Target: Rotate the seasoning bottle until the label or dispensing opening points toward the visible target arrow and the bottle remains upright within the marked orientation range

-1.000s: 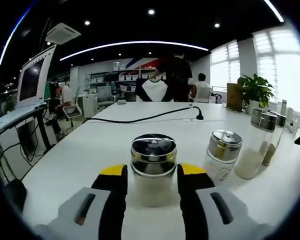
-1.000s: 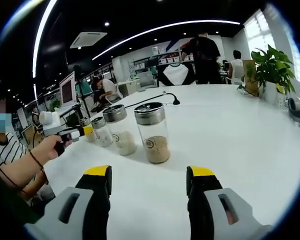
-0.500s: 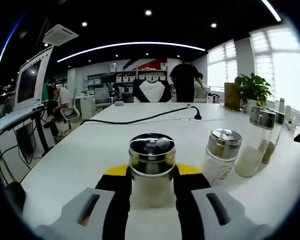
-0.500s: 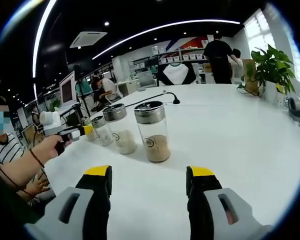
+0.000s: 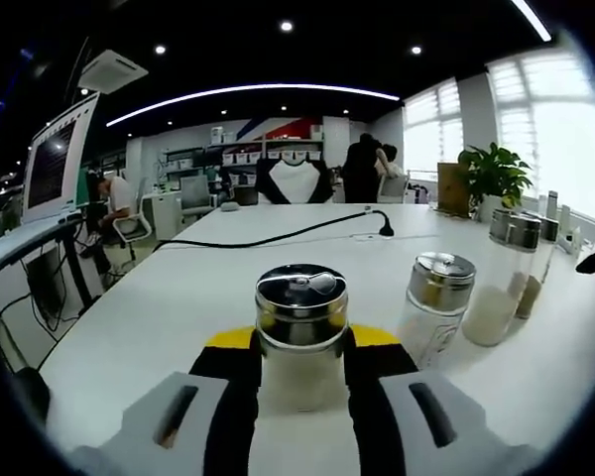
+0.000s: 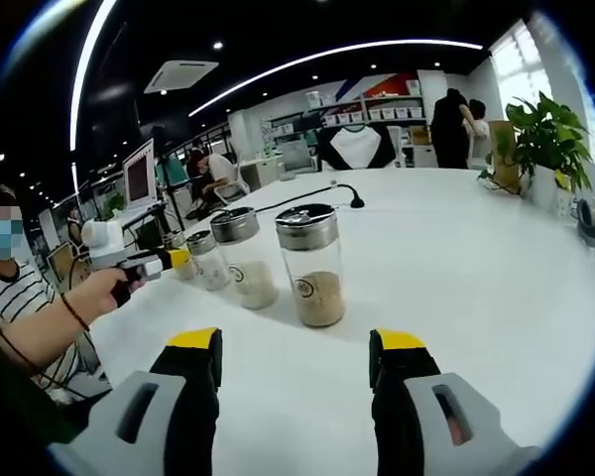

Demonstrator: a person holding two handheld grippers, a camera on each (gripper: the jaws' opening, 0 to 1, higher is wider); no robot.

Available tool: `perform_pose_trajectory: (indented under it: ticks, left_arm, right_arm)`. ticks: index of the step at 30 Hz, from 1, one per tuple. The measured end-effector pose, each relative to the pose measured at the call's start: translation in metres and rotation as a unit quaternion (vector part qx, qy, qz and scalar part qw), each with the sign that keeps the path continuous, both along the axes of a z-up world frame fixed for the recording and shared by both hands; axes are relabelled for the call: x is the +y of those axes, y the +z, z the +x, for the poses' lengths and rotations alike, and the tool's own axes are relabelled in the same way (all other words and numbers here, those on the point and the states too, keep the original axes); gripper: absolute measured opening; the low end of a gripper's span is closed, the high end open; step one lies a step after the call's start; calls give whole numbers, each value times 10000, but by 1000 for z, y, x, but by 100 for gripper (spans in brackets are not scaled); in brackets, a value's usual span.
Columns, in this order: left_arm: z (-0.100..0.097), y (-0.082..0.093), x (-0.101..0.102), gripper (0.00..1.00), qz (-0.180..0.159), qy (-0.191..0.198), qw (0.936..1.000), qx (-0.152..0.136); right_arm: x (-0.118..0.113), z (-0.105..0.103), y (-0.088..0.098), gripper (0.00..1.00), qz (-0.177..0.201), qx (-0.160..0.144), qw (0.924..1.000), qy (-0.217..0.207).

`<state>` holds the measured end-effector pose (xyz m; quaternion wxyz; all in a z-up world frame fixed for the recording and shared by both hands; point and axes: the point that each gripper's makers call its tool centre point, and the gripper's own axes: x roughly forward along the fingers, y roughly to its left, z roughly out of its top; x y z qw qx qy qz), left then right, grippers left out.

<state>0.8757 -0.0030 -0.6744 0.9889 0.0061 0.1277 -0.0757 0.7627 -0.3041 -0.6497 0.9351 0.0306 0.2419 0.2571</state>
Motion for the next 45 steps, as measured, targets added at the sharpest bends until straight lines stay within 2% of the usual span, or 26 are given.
perform_pose_trajectory:
  ticks: [10,25,36,41,45]
  left_arm:
    - [2,-1,0,34,19,-240,9997,32]
    - [3,-2,-2,34,40,-1013,9948,70]
    - [2,-1,-4,34,55,-1768,9842,41]
    - [1,-1,-5,34,54,-2131,9770,56]
    - [0,-1,-7,34,80,-2531,9674,79]
  right_arm:
    - [-2,-1,0,59,-5,-20,10000,-62]
    - [-5,-2,-3,59,-10,15,9999,-112]
    - [-8,-2,-1,59,-24,-9,9999,-135]
    - [-11,-1,-1,58,-50,-18,9998,-169]
    - [-9,-1,-1,58,-34,-20,9999,-142]
